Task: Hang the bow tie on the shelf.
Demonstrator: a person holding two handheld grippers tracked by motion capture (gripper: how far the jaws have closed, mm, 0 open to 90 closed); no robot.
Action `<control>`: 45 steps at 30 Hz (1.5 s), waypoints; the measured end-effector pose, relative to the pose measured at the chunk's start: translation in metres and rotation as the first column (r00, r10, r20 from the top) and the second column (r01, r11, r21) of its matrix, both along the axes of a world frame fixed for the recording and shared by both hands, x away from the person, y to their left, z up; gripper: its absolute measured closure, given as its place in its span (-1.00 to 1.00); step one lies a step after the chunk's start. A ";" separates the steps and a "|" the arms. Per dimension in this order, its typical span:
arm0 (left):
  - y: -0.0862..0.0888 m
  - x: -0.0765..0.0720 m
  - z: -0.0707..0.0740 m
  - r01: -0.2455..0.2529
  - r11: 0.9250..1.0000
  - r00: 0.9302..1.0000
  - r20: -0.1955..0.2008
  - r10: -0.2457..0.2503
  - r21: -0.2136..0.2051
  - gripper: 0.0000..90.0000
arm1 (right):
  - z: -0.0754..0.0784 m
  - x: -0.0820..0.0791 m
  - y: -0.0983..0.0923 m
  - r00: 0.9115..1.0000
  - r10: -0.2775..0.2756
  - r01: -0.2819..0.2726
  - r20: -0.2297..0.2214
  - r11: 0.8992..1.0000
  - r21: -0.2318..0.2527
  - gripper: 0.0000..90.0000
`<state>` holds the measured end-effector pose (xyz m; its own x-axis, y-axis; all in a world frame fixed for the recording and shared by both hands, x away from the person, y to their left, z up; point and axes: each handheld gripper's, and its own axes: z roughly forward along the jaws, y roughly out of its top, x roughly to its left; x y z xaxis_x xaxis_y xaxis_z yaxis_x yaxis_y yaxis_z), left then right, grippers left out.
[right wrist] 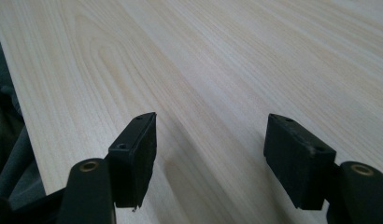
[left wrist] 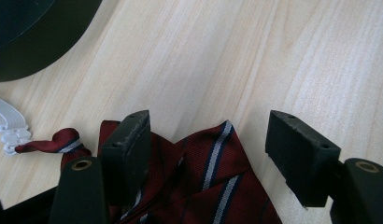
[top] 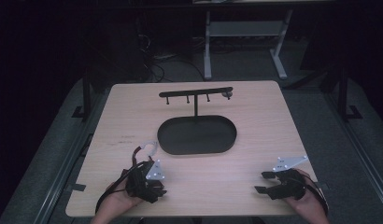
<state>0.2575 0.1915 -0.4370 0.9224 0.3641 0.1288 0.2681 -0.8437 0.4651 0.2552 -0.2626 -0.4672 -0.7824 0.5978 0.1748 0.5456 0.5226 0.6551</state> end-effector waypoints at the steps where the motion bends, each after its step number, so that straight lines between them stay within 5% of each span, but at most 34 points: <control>1: 0.000 0.000 0.000 -0.004 1.000 1.000 0.004 0.004 -0.003 -0.30 | 0.000 0.000 -0.001 1.000 0.002 -0.002 0.004 1.000 0.002 -0.24; 30: 0.011 0.000 0.013 -0.007 0.999 1.000 0.014 0.008 -0.051 -0.19 | 0.007 -0.008 0.005 0.999 0.017 -0.017 0.042 1.000 -0.001 -0.24; 45: 0.024 0.020 0.040 0.008 1.000 1.000 0.019 -0.008 0.014 -0.13 | 0.010 -0.009 0.006 0.998 0.017 -0.017 0.057 1.000 -0.003 -0.24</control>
